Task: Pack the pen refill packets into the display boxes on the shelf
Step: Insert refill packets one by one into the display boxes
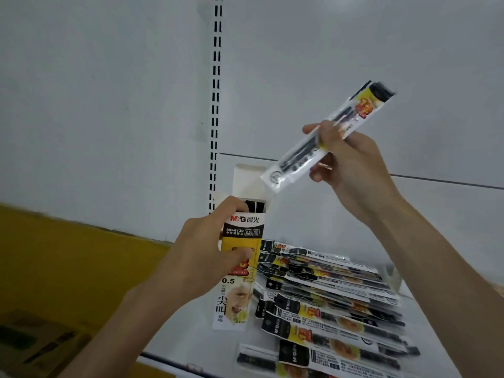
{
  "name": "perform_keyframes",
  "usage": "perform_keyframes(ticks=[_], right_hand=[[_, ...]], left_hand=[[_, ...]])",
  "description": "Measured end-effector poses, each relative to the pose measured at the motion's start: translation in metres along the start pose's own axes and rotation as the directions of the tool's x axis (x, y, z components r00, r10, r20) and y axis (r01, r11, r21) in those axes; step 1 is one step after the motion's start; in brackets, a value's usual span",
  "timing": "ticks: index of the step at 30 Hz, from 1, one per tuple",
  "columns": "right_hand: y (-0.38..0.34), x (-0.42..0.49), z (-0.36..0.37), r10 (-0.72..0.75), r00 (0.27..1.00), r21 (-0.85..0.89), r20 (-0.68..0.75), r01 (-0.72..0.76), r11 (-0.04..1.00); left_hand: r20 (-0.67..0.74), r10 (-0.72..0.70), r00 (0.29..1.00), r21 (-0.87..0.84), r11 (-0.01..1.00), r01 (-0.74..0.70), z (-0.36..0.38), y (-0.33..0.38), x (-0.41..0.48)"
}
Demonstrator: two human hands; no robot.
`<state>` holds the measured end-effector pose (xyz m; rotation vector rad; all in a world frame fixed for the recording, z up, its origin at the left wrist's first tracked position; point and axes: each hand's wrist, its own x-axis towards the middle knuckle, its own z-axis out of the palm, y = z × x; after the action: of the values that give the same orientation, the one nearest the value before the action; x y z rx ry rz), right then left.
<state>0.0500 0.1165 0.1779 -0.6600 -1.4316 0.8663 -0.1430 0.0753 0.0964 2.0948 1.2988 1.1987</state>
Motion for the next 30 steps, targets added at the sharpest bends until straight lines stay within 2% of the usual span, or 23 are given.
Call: perform_keyframes(ticks=[3,8,12,14,17,22,24,26,27,30], right_hand=[[0.007,0.005,0.016,-0.061,0.997,-0.173,0.053,0.069,0.982],[0.012,0.012,0.029,-0.062,0.976,-0.414,0.210,0.146,0.899],[0.004,0.013,0.022,-0.065,0.957,-0.395,0.282,0.178,0.901],[0.006,0.012,0.023,-0.046,0.943,-0.469,0.331,0.207,0.859],[0.020,0.011,0.027,0.063,0.916,-0.614,0.396,0.213,0.760],[0.027,0.005,0.023,0.225,0.866,-0.594,0.448,0.100,0.798],[0.024,0.007,0.020,0.190,0.910,-0.489,0.368,0.016,0.872],[0.021,0.009,0.020,0.096,0.965,-0.374,0.244,0.002,0.928],[0.021,0.009,0.021,0.086,0.970,-0.392,0.227,0.011,0.920],[0.026,0.000,0.027,0.196,0.917,-0.616,0.347,0.066,0.785]], left_hand=[[0.009,0.009,1.000,-0.007,1.000,-0.009,0.003,0.000,0.000],[0.001,0.002,1.000,0.006,1.000,-0.002,0.004,-0.003,0.001],[-0.004,0.003,1.000,-0.011,1.000,-0.003,0.002,-0.005,0.000],[0.005,0.022,1.000,0.009,1.000,-0.022,0.004,-0.003,0.000],[0.023,0.041,0.999,0.034,0.999,-0.042,0.008,-0.001,0.002],[0.013,0.033,0.999,0.021,0.999,-0.033,0.005,-0.004,0.000],[0.016,0.032,0.999,0.023,0.999,-0.033,0.006,-0.004,-0.001],[0.017,0.032,0.999,0.027,0.999,-0.033,0.007,-0.004,-0.001],[0.015,0.032,0.999,0.027,0.999,-0.033,0.008,-0.004,-0.001],[0.008,0.026,1.000,0.010,1.000,-0.026,0.008,-0.004,0.000]])
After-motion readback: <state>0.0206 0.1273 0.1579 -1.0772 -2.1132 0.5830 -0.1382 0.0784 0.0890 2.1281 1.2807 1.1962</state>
